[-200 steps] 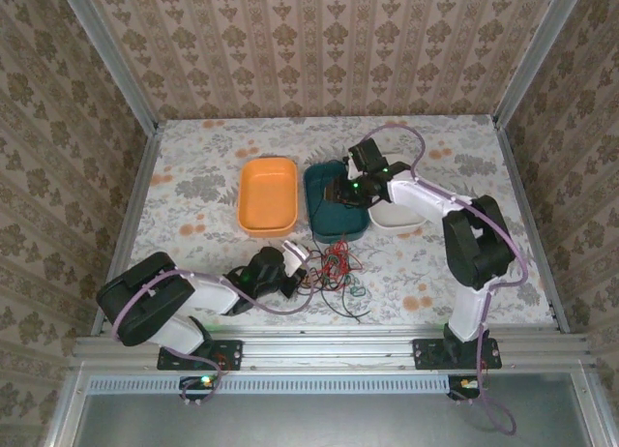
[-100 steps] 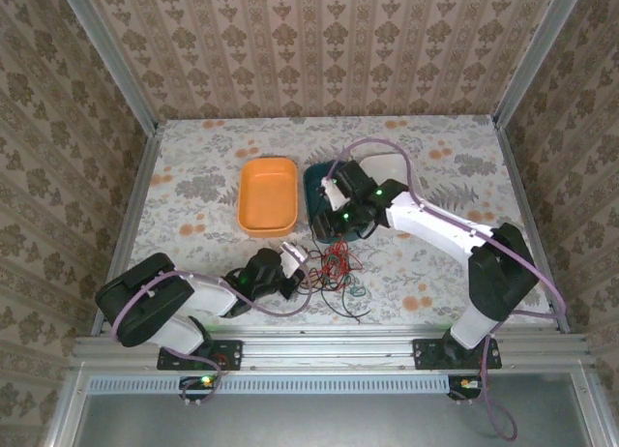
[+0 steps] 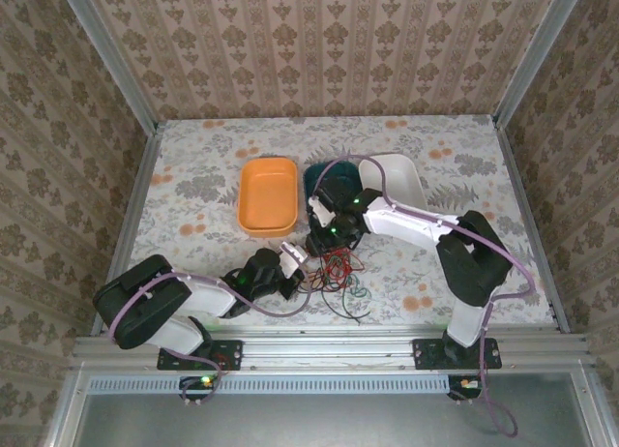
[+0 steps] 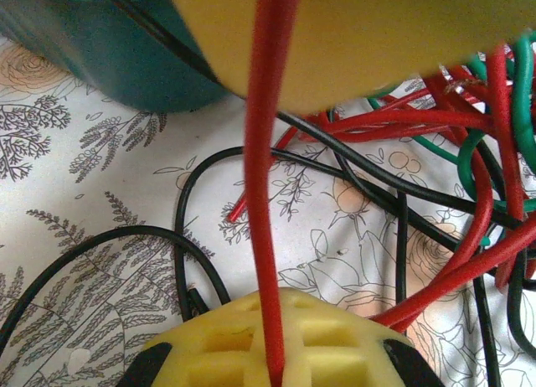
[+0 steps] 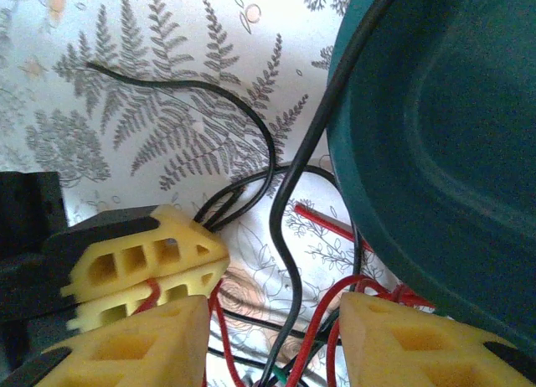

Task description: Untangle the cables

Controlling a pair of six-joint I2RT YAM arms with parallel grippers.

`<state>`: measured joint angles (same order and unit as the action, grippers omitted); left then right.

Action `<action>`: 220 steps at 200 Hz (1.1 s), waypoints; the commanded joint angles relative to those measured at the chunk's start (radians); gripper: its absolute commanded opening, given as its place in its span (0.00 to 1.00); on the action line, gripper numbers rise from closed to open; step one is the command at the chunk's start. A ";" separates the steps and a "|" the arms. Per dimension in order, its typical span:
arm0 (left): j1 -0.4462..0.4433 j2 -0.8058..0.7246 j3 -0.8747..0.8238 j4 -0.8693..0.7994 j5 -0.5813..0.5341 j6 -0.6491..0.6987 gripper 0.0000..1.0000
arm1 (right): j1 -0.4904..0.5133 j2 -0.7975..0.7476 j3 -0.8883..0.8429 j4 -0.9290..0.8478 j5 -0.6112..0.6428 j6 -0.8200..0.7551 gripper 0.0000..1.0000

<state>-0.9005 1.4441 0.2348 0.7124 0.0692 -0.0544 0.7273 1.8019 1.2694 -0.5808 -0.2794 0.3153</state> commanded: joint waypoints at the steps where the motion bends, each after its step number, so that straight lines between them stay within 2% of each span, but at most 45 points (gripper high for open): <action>1: 0.011 -0.010 0.001 0.009 0.027 0.022 0.00 | 0.023 0.035 0.024 -0.025 0.076 -0.018 0.47; 47: 0.011 -0.004 0.008 0.004 0.035 0.025 0.00 | 0.067 0.093 0.072 -0.067 0.180 -0.045 0.48; 109: 0.009 0.003 0.011 0.004 0.043 0.027 0.00 | 0.105 0.140 0.113 -0.097 0.253 -0.065 0.47; 126: 0.010 0.007 0.012 0.006 0.042 0.028 0.00 | 0.113 0.145 0.111 -0.098 0.254 -0.070 0.43; 154: 0.009 0.010 0.014 0.007 0.043 0.030 0.00 | 0.116 0.141 0.095 -0.081 0.215 -0.084 0.29; 191: 0.009 0.014 0.015 0.009 0.047 0.031 0.00 | 0.118 0.142 0.095 -0.077 0.168 -0.102 0.35; 220: 0.010 0.013 0.015 0.009 0.047 0.032 0.00 | 0.120 0.157 0.106 -0.086 0.164 -0.106 0.35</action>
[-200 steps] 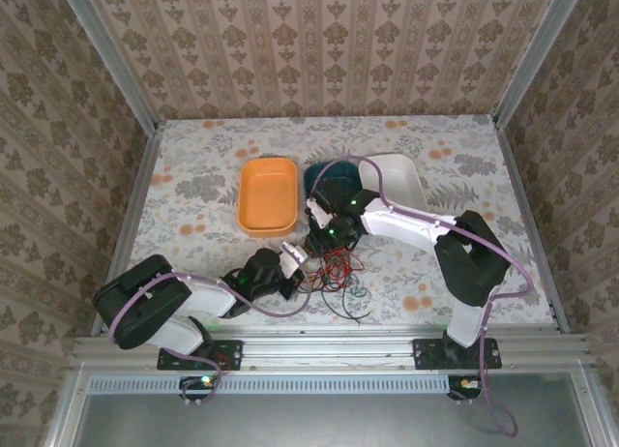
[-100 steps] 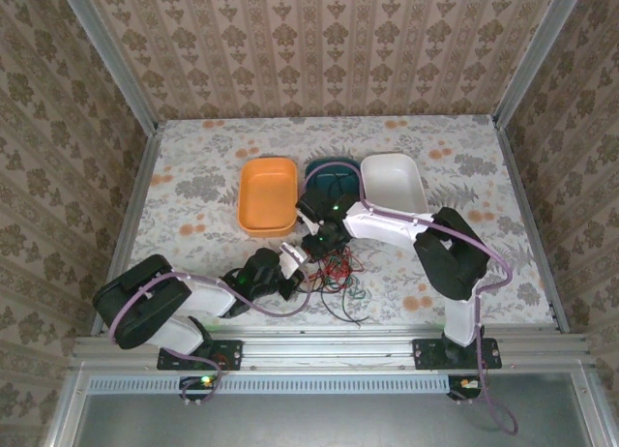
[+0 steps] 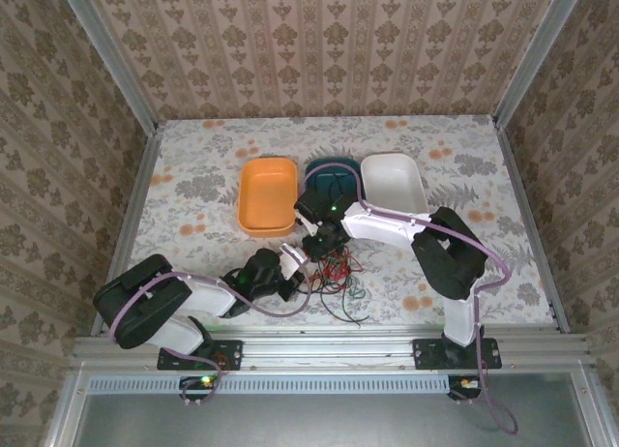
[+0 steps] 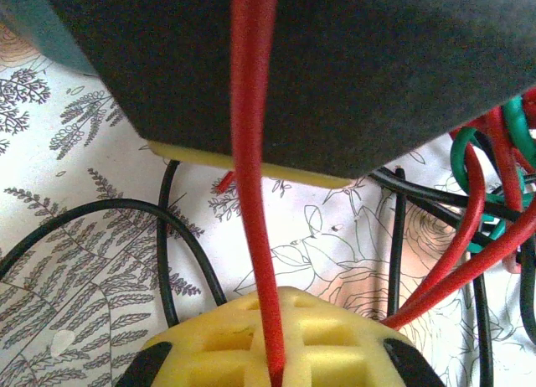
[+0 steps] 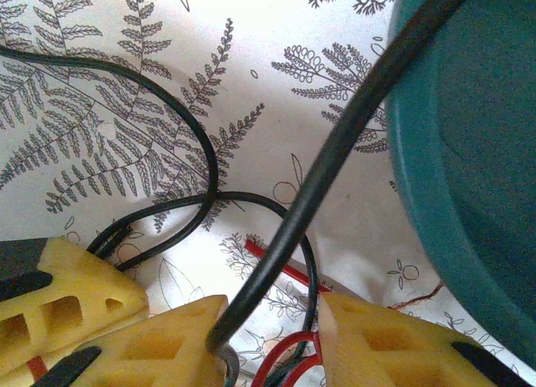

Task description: Untangle the cables

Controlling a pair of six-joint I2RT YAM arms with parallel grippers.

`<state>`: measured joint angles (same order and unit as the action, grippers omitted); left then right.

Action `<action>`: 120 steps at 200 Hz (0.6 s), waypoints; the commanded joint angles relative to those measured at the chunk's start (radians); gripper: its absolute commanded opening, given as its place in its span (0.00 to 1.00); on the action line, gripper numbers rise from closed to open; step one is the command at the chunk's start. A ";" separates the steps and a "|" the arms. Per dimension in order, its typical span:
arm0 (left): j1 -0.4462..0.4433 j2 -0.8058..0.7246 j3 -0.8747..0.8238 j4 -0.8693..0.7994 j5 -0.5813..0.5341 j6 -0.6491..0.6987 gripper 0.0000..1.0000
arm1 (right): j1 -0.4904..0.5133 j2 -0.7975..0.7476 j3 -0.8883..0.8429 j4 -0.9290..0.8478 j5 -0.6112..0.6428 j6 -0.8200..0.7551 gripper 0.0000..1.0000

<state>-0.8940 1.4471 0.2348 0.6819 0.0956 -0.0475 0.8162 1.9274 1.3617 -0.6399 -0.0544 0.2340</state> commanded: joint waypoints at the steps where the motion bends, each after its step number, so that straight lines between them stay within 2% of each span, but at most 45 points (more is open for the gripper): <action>1: 0.004 0.009 0.015 0.039 0.021 0.026 0.00 | 0.032 0.031 0.014 -0.027 -0.062 -0.025 0.35; 21: 0.004 0.011 0.015 0.040 0.021 0.026 0.00 | 0.039 0.039 0.020 -0.030 -0.071 -0.036 0.35; 38: 0.003 0.011 0.015 0.039 0.021 0.025 0.00 | 0.048 0.045 0.029 -0.036 -0.073 -0.046 0.30; 57: 0.003 0.013 0.015 0.041 0.020 0.026 0.00 | 0.052 0.039 0.025 -0.035 -0.068 -0.047 0.12; 69: 0.004 0.012 0.015 0.041 0.019 0.026 0.00 | 0.052 0.016 0.009 -0.018 -0.065 -0.046 0.06; 89: 0.004 0.014 0.015 0.041 0.021 0.026 0.00 | 0.052 -0.053 -0.034 0.020 -0.065 -0.041 0.02; 120: 0.004 0.023 0.020 0.041 0.023 0.028 0.00 | 0.051 -0.202 -0.086 0.090 -0.110 -0.035 0.01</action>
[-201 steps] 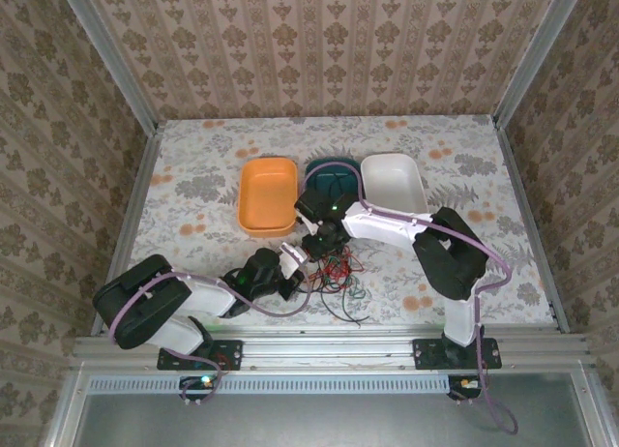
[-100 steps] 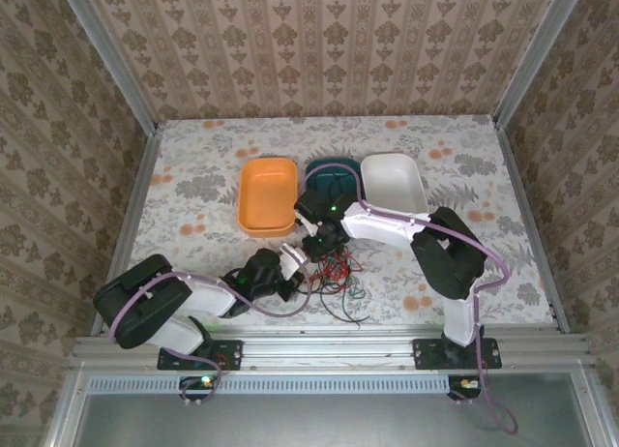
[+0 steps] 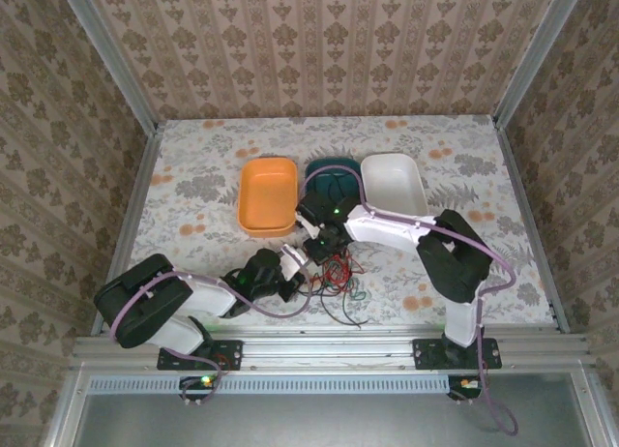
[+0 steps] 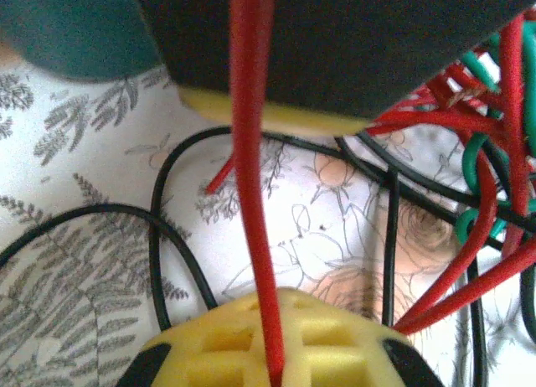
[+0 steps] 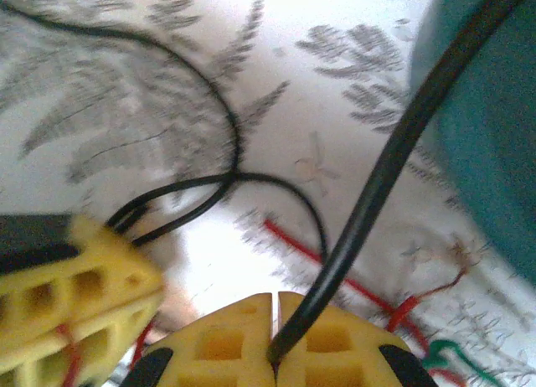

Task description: Untangle the cables

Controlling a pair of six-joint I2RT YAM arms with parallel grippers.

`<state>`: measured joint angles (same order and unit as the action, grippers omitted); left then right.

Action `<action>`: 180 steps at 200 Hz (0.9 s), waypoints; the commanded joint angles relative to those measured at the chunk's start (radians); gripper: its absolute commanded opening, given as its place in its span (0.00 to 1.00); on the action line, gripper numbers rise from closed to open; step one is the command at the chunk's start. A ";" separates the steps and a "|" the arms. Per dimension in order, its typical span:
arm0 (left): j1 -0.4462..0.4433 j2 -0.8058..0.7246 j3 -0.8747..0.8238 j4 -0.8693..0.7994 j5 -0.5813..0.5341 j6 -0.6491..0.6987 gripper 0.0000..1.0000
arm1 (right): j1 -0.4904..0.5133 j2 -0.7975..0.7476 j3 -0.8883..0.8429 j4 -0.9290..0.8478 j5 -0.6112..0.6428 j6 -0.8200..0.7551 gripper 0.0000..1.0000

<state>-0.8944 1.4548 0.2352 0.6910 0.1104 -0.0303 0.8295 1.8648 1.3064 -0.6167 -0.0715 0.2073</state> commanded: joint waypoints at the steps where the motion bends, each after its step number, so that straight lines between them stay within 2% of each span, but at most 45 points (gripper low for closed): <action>1: 0.004 0.017 0.019 0.031 0.008 0.012 0.00 | 0.037 -0.145 -0.032 0.068 -0.094 -0.007 0.01; 51: 0.000 0.040 0.033 0.031 0.015 0.018 0.00 | 0.021 -0.329 -0.044 0.161 -0.106 0.019 0.01; 107: 0.002 0.051 0.036 0.033 0.015 0.016 0.00 | -0.014 -0.522 -0.067 0.311 0.113 0.038 0.01; 125: 0.002 0.052 0.036 0.033 0.015 0.015 0.00 | -0.034 -0.577 -0.081 0.379 0.147 0.037 0.01; 149: 0.002 0.052 0.037 0.031 0.014 0.015 0.00 | -0.078 -0.625 -0.070 0.444 0.142 0.034 0.01; 180: 0.002 0.056 0.039 0.031 0.015 0.015 0.00 | -0.201 -0.633 -0.009 0.483 0.029 0.077 0.01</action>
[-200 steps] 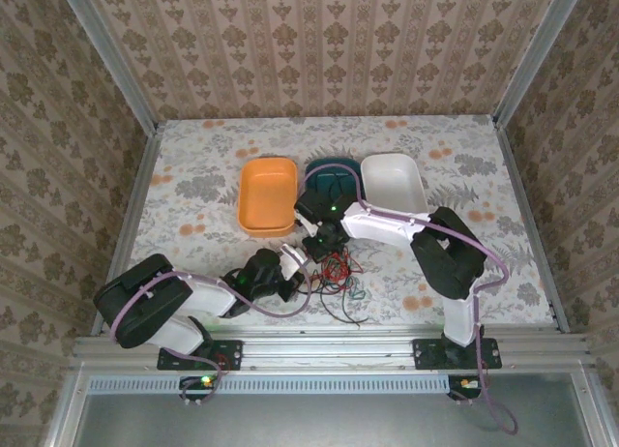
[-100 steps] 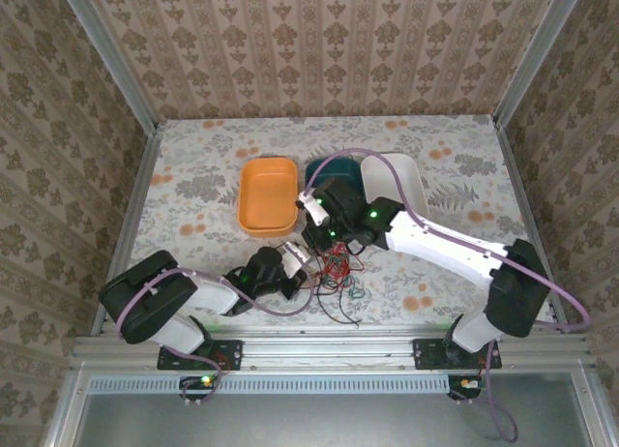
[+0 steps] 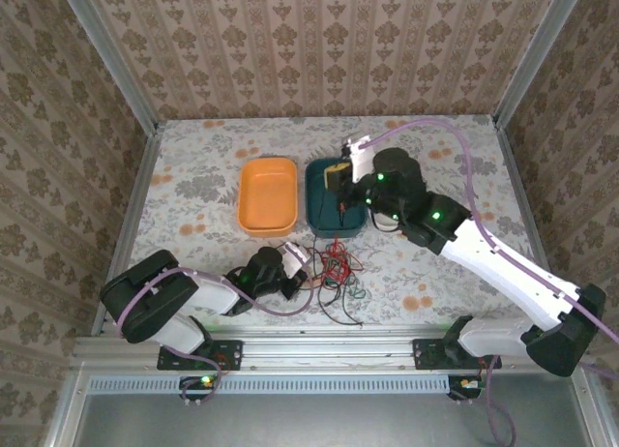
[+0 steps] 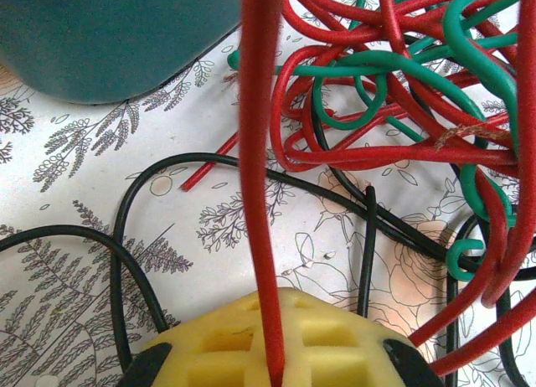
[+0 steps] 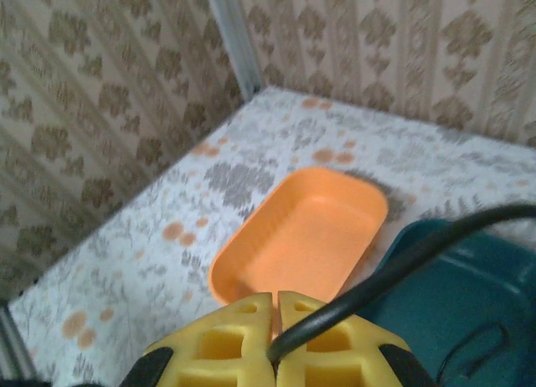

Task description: Untangle the cables

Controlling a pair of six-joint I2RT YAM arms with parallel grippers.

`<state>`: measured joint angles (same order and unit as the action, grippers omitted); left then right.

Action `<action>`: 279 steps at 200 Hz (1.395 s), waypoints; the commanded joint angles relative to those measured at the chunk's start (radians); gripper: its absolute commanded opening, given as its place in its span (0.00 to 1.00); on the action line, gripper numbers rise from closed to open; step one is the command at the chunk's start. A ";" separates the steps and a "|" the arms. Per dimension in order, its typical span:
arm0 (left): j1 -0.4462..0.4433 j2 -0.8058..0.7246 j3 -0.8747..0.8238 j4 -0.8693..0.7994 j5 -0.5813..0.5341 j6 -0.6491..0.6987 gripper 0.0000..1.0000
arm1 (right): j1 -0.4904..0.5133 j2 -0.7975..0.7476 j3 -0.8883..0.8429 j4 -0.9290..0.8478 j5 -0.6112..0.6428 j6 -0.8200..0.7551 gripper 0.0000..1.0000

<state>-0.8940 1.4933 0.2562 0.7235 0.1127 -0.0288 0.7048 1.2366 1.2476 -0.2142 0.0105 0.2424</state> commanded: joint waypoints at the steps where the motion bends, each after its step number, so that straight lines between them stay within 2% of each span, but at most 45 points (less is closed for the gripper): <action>1: 0.002 0.017 0.018 -0.001 0.013 0.013 0.00 | -0.080 -0.004 0.051 0.082 -0.059 0.044 0.01; 47: 0.002 0.023 0.026 -0.007 0.010 0.014 0.00 | -0.223 0.122 0.143 0.073 -0.280 0.089 0.01; 92: 0.002 0.025 0.028 -0.010 0.006 0.014 0.00 | -0.252 0.310 0.243 0.056 -0.484 0.116 0.02; 133: 0.000 0.025 0.029 -0.014 0.000 0.013 0.00 | -0.280 0.467 0.312 0.100 -0.585 0.188 0.02; 173: -0.003 0.025 0.030 -0.019 -0.007 0.012 0.00 | -0.336 0.579 0.314 0.211 -0.684 0.339 0.02; 205: -0.005 0.029 0.033 -0.021 -0.011 0.011 0.00 | -0.368 0.605 0.302 0.150 -0.588 0.336 0.03; 259: -0.009 0.039 0.048 -0.034 -0.015 0.013 0.00 | -0.377 0.657 0.371 -0.105 -0.276 0.219 0.02; 279: -0.012 0.038 0.046 -0.033 -0.022 0.010 0.00 | -0.374 0.679 0.382 -0.146 -0.248 0.198 0.00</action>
<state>-0.8963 1.5234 0.2859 0.7109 0.1047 -0.0288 0.3252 1.8820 1.5970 -0.2432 -0.3477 0.4927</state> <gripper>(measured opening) 0.060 0.069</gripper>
